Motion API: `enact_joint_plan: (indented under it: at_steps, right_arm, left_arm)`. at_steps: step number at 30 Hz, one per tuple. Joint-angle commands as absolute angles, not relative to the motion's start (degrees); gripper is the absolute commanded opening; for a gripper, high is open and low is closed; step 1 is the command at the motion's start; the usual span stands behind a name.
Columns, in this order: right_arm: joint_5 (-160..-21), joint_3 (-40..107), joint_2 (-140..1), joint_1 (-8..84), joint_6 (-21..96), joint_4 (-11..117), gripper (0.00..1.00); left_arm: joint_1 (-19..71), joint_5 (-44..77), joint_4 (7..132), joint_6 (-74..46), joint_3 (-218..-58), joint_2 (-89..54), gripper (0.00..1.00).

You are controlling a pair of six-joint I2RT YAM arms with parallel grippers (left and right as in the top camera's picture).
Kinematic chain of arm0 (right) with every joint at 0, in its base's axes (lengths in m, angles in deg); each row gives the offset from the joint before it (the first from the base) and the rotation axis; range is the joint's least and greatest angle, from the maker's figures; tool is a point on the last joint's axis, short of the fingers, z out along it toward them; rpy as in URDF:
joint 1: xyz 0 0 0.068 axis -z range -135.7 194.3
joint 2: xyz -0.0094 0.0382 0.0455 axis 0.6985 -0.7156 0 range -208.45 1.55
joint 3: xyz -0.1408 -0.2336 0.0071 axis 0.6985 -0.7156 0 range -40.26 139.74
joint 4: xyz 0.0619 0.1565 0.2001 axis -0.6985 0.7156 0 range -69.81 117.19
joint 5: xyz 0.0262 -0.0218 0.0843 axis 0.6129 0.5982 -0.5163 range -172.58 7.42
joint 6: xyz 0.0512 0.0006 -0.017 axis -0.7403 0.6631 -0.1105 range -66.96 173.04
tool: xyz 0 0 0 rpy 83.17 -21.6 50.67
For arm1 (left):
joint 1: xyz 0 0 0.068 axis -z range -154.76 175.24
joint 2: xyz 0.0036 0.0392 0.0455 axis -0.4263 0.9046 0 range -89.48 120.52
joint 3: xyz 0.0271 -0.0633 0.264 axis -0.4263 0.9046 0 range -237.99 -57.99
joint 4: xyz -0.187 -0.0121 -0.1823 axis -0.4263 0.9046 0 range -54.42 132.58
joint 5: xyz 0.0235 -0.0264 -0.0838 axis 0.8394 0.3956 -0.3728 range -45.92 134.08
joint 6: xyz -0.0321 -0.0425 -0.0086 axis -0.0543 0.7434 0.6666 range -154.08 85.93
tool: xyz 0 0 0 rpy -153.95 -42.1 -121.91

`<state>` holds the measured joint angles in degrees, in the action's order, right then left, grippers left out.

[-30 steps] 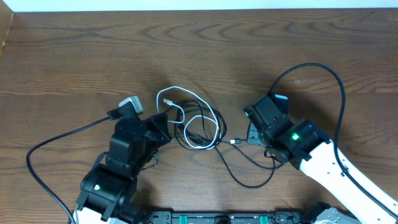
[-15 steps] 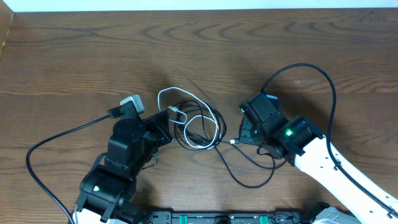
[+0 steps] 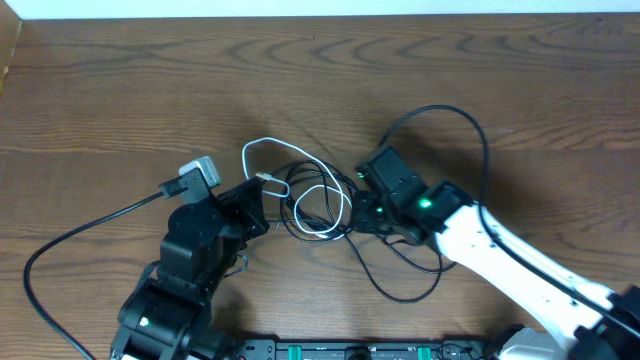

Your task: Untangle cables

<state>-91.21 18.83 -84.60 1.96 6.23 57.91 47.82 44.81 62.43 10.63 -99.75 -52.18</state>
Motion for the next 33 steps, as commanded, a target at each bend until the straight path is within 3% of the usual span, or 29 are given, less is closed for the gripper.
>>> enact_joint_plan:
  at_steps: [1, 14, 20, 27, 33]
  right_arm:
    - [-94.4, 18.9, -88.3, 0.6, 2.6, 55.1, 0.18]
    - [-98.1, 18.9, -97.9, -0.9, -1.8, 45.8, 0.20]
    - [-99.8, 18.9, -99.8, -1.5, -1.6, 45.1, 0.01]
    - [-100.7, 18.9, -97.5, 0.4, 6.7, 44.4, 0.01]
    - [-109.3, 18.9, -85.9, 4.6, 16.1, 42.5, 0.01]
  left_arm:
    - [47.5, 46.1, 63.4, 9.4, -101.3, -53.4, 0.08]
    - [47.5, 46.0, 65.1, 9.2, -101.3, -53.5, 0.08]
    - [47.5, 46.1, 65.1, 9.2, -101.3, -53.5, 0.08]
    - [47.5, 46.1, 66.1, 9.0, -101.3, -53.5, 0.08]
    - [47.5, 46.1, 67.3, 9.0, -101.3, -53.5, 0.08]
